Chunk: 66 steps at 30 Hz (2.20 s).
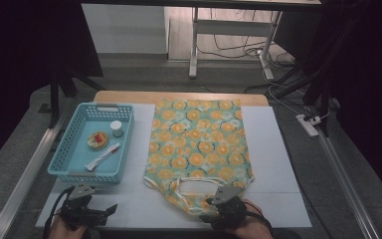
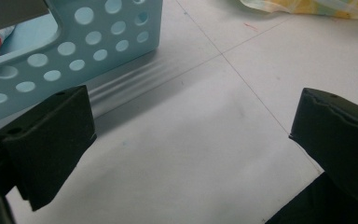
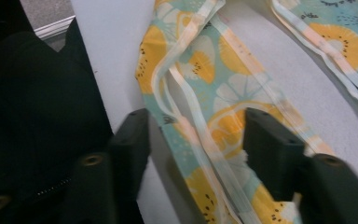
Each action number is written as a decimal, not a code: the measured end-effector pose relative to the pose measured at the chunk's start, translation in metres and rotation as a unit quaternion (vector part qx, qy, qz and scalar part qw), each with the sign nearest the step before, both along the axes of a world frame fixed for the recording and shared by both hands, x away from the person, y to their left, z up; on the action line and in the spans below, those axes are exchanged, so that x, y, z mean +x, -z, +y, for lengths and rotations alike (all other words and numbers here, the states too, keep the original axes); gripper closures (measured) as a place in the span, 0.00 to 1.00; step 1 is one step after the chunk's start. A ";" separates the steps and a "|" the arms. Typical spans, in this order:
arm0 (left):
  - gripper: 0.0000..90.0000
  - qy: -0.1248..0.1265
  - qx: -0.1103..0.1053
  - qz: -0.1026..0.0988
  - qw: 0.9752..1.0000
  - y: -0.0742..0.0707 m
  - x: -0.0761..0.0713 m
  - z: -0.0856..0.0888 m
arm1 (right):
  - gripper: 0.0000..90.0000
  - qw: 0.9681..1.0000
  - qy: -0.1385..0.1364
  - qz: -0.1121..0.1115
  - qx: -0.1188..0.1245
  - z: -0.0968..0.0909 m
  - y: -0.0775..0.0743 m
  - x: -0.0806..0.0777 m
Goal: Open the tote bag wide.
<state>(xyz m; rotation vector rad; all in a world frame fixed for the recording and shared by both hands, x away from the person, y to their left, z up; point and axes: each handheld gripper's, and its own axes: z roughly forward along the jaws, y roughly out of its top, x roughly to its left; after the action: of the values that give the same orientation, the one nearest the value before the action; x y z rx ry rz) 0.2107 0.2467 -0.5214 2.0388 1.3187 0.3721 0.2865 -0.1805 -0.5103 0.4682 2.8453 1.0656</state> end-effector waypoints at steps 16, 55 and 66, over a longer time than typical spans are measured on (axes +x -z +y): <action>0.00 0.000 0.000 0.000 1.000 0.000 0.000 0.000 | 1.00 0.998 -0.015 0.047 0.032 -0.004 -0.010 0.010; 0.00 -0.008 -0.009 0.000 1.000 0.000 0.000 0.002 | 1.00 0.997 0.062 -0.002 0.048 0.003 -0.047 0.133; 0.00 -0.007 -0.010 0.001 1.000 0.000 0.000 0.003 | 1.00 0.994 0.088 -0.019 0.058 0.007 -0.054 0.173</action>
<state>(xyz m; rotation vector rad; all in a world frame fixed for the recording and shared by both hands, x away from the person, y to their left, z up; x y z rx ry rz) 0.2107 0.2494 -0.5213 2.0149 1.3337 0.3628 0.4597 -0.1738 -0.4566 0.6851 2.6596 1.1942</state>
